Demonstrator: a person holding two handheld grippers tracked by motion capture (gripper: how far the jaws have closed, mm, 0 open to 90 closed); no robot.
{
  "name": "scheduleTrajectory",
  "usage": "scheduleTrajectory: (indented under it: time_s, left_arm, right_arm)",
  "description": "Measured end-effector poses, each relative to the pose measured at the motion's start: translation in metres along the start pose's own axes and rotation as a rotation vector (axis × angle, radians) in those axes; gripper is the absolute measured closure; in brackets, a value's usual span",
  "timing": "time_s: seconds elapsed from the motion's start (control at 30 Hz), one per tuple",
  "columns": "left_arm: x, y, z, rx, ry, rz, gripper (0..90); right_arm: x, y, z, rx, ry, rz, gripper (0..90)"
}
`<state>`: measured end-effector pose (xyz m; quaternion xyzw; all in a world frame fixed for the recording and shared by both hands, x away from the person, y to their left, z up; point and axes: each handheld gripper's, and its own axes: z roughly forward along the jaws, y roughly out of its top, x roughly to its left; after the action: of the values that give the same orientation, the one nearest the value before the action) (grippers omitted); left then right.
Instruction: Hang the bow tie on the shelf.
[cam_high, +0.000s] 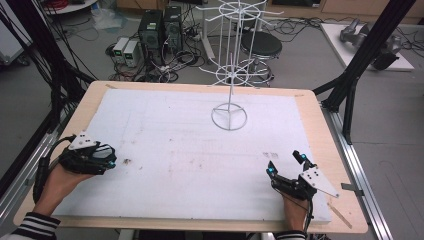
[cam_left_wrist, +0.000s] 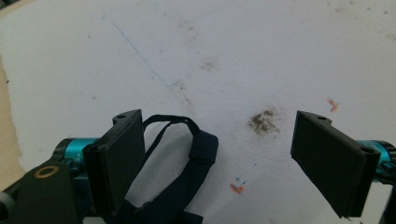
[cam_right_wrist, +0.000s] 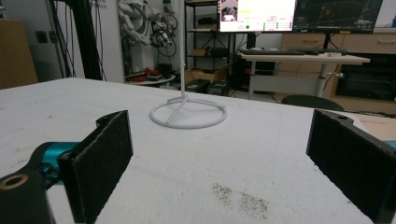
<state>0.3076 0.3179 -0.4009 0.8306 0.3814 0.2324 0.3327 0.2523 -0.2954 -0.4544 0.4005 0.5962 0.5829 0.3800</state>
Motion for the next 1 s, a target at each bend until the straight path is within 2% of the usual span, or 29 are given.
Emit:
scheduleTrajectory:
  time_s: [0.1, 0.13, 0.23, 0.27, 0.3, 0.33, 0.37, 0.5, 0.6, 0.87, 1.0]
  left_arm:
    - [0.001, 0.001, 0.002, 0.024, -0.003, -0.001, 18.3]
    - [0.002, 0.002, 0.004, 0.056, -0.01, 0.005, 18.9]
    - [0.003, 0.003, 0.005, 0.075, -0.011, 0.017, 25.6]
    - [0.004, 0.004, 0.007, 0.1, -0.019, 0.017, 26.4]
    - [0.004, 0.004, 0.007, 0.1, -0.019, 0.017, 26.4]
    - [0.005, 0.005, 0.009, 0.13, -0.009, 0.022, 26.5]
    - [0.005, 0.005, 0.009, 0.13, -0.009, 0.022, 26.8]
    - [0.008, 0.006, 0.014, 0.201, -0.019, 0.044, 29.5]
    - [0.008, 0.007, 0.016, 0.224, -0.028, 0.057, 33.8]
    - [0.01, 0.007, 0.021, 0.274, -0.043, 0.058, 40.9]
    - [0.009, 0.009, 0.023, 0.279, -0.045, 0.055, 46.3]
  right_arm:
    - [0.0, 0.0, 0.0, 0.0, 0.0, 0.0, 6.1]
    - [0.0, 0.0, 0.0, 0.0, 0.0, -0.001, 6.1]
    - [0.0, 0.0, 0.0, 0.0, 0.0, 0.0, 6.1]
    - [0.0, 0.0, 0.0, 0.0, 0.0, 0.0, 6.1]
    - [0.0, 0.0, 0.0, 0.0, 0.001, 0.0, 6.1]
    - [0.0, 0.0, 0.0, 0.001, 0.001, 0.0, 6.1]
    - [0.0, 0.0, 0.0, -0.001, 0.001, -0.002, 6.1]
    - [0.0, 0.0, 0.0, 0.002, -0.001, 0.006, 6.1]
    - [0.0, 0.0, 0.0, 0.002, -0.001, 0.004, 6.1]
    - [0.0, 0.0, 0.0, 0.002, -0.001, 0.006, 6.1]
    - [-0.001, 0.0, 0.0, -0.002, -0.002, 0.0, 6.1]
